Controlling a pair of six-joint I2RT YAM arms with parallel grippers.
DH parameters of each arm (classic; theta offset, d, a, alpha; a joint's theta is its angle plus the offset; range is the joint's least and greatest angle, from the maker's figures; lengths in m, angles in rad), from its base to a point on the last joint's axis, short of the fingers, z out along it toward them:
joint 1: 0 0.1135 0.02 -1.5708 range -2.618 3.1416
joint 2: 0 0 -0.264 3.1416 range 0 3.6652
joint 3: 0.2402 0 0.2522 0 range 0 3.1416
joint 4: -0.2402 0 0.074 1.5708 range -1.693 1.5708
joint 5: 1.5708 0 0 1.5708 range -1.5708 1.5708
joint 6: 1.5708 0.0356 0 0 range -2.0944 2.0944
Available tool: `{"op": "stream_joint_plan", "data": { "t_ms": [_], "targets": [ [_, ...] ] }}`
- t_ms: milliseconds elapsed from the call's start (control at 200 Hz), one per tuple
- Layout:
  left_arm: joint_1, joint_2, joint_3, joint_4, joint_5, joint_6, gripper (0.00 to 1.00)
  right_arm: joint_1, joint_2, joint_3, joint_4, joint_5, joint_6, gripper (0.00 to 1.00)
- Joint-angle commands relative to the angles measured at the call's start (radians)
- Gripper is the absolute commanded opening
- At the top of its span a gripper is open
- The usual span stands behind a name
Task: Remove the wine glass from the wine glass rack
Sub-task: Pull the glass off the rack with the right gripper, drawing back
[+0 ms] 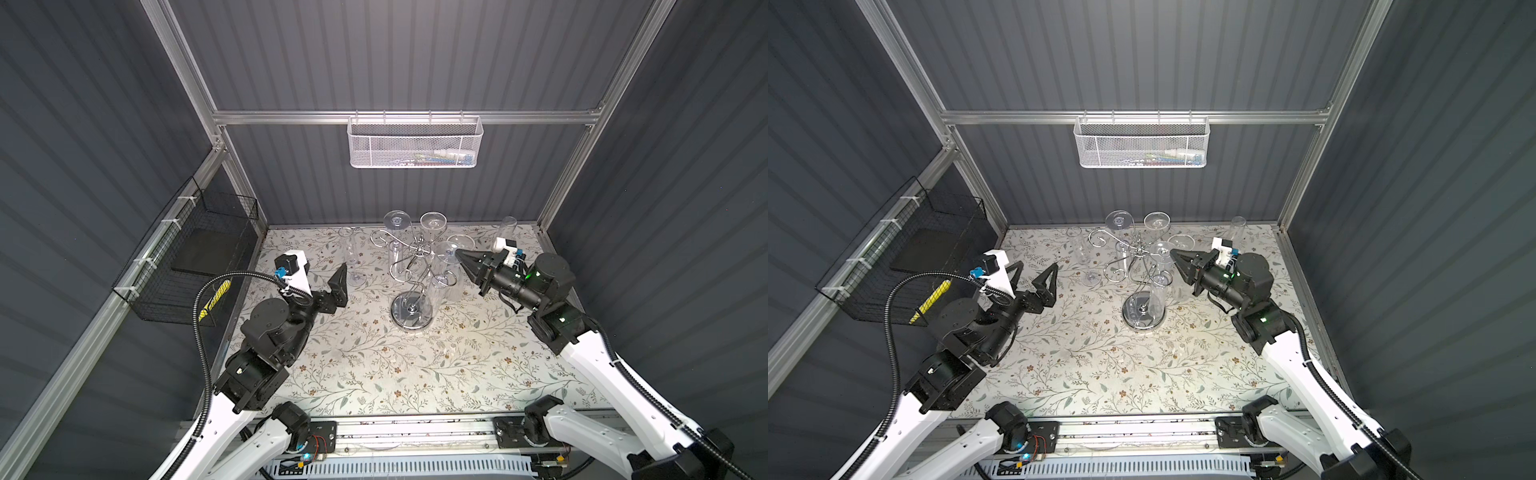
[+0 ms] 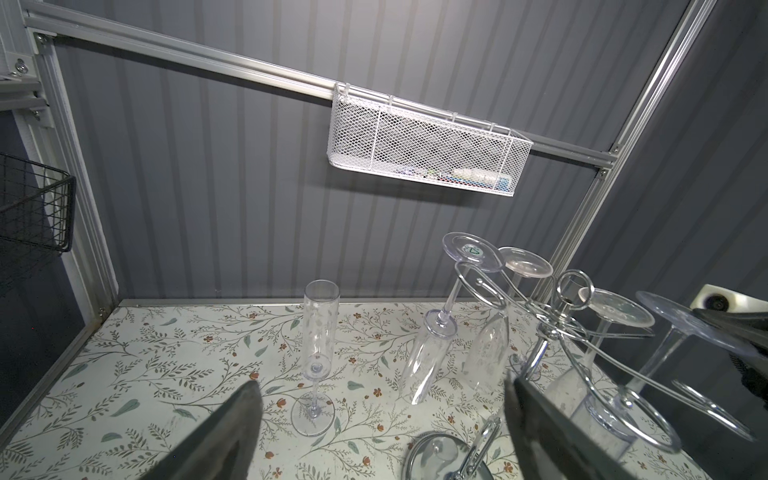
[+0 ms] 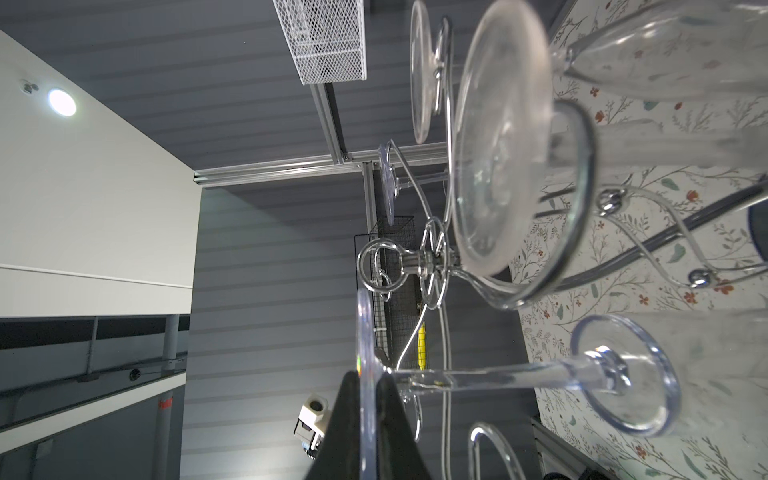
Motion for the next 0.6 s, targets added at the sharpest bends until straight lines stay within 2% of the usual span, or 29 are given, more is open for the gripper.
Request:
{"op": "stream_joint_plan", "data": {
  "t_ms": [0,325,540,595],
  "targets": [
    [-0.005,-0.014,0.002,-0.011,-0.019,0.021,0.93,-0.012,-0.040,-0.012,0.003,0.029,-0.024,0.00],
    [-0.006,-0.003,0.015,-0.011,-0.012,0.020,0.93,-0.057,-0.182,-0.060,-0.134,0.078,-0.096,0.00],
    [-0.006,0.008,0.025,-0.011,0.000,0.005,0.93,-0.133,-0.312,-0.127,-0.210,0.095,-0.126,0.00],
    [-0.005,0.010,0.028,-0.009,0.003,0.002,0.93,-0.152,-0.338,-0.136,-0.228,0.139,-0.149,0.00]
  ]
}}
